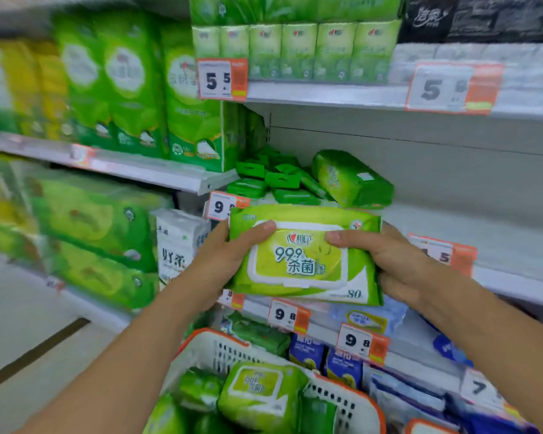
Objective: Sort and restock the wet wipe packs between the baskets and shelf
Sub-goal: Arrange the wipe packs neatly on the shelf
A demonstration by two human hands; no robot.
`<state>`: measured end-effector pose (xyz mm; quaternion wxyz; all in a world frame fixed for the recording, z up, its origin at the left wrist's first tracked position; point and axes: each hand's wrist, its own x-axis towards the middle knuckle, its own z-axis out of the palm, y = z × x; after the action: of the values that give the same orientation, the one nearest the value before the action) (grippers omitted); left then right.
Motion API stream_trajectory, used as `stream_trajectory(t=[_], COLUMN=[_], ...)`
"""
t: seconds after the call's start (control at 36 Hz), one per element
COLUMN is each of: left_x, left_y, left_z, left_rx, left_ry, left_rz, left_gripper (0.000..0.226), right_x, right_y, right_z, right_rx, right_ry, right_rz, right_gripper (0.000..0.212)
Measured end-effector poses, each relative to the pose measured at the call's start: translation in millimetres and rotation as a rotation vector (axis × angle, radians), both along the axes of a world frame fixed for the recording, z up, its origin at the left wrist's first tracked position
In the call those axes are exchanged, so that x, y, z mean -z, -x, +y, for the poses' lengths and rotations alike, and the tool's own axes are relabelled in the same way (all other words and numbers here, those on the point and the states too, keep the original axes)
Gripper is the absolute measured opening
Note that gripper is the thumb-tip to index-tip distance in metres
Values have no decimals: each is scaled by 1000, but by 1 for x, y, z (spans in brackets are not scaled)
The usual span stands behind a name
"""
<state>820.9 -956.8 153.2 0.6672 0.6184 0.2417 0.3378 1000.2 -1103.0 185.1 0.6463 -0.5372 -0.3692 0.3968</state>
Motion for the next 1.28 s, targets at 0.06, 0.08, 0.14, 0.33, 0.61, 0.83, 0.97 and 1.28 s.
stream_trajectory(t=[0.06, 0.08, 0.14, 0.33, 0.61, 0.83, 0.97, 1.28], left_x=[14, 19, 23, 32, 74, 100, 103, 90], left_y=[18, 26, 38, 58, 85, 86, 85, 66], left_z=[-2, -2, -5, -3, 12, 19, 21, 52], left_rx=[-18, -19, -26, -8, 290, 324, 325, -27], left_ry=[-10, -16, -39, -43, -22, 94, 107, -548], left_rz=[45, 68, 91, 184, 374, 385, 401, 1104], left_gripper=[66, 60, 35, 39, 83, 78, 67, 66], right_x=[22, 32, 45, 61, 115, 141, 149, 143], right_y=[15, 20, 29, 40, 36, 39, 35, 33], right_z=[10, 14, 20, 27, 39, 45, 52, 63], right_rx=[-5, -11, -23, -11, -74, -133, -141, -163], right_ry=[46, 61, 65, 18, 150, 255, 302, 670], right_rz=[53, 83, 115, 82, 51, 30, 41, -552], right_gripper=[46, 41, 32, 43, 59, 98, 64, 27])
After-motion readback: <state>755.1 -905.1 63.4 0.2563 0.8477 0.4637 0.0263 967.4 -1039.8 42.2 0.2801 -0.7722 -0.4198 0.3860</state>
